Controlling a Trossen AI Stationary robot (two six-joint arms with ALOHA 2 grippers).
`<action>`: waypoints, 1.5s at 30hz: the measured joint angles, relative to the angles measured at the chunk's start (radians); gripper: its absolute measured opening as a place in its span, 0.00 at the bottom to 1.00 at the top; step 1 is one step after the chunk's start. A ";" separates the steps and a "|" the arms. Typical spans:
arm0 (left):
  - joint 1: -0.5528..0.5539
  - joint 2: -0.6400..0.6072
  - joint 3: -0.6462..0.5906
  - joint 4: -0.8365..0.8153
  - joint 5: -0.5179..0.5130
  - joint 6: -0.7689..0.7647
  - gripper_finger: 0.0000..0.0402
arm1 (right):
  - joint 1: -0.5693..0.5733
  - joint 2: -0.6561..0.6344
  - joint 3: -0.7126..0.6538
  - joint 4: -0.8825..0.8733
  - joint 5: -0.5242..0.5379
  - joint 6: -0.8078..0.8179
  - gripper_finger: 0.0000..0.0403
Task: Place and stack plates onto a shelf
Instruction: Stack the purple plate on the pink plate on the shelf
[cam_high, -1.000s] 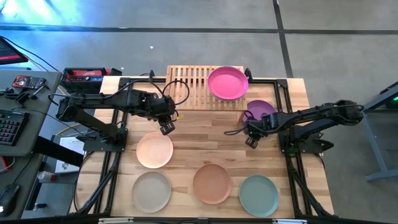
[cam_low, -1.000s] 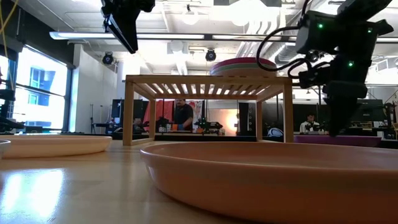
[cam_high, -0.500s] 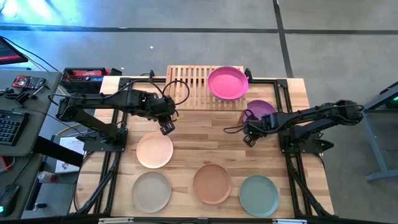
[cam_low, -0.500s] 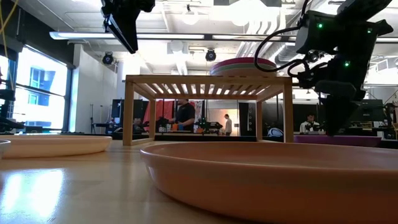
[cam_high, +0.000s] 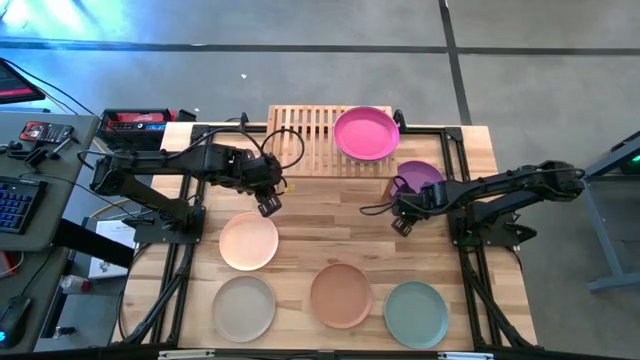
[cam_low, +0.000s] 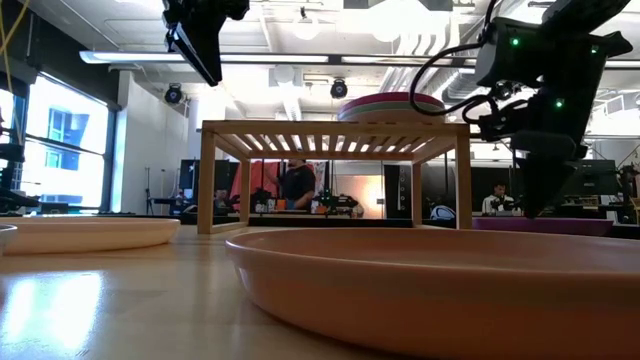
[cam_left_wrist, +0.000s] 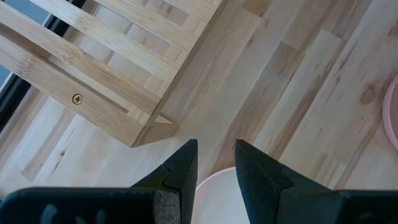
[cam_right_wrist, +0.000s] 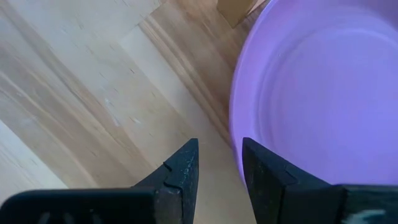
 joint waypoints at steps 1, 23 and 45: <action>0.000 0.000 0.000 0.000 0.001 0.000 0.24 | 0.000 0.000 0.000 -0.003 0.002 0.000 0.24; 0.000 0.000 0.000 -0.001 -0.004 0.043 0.24 | -0.023 0.109 -0.030 0.020 0.018 -0.025 0.24; 0.000 0.000 0.000 -0.001 -0.032 0.045 0.24 | -0.025 0.162 0.075 -0.126 0.002 0.088 0.00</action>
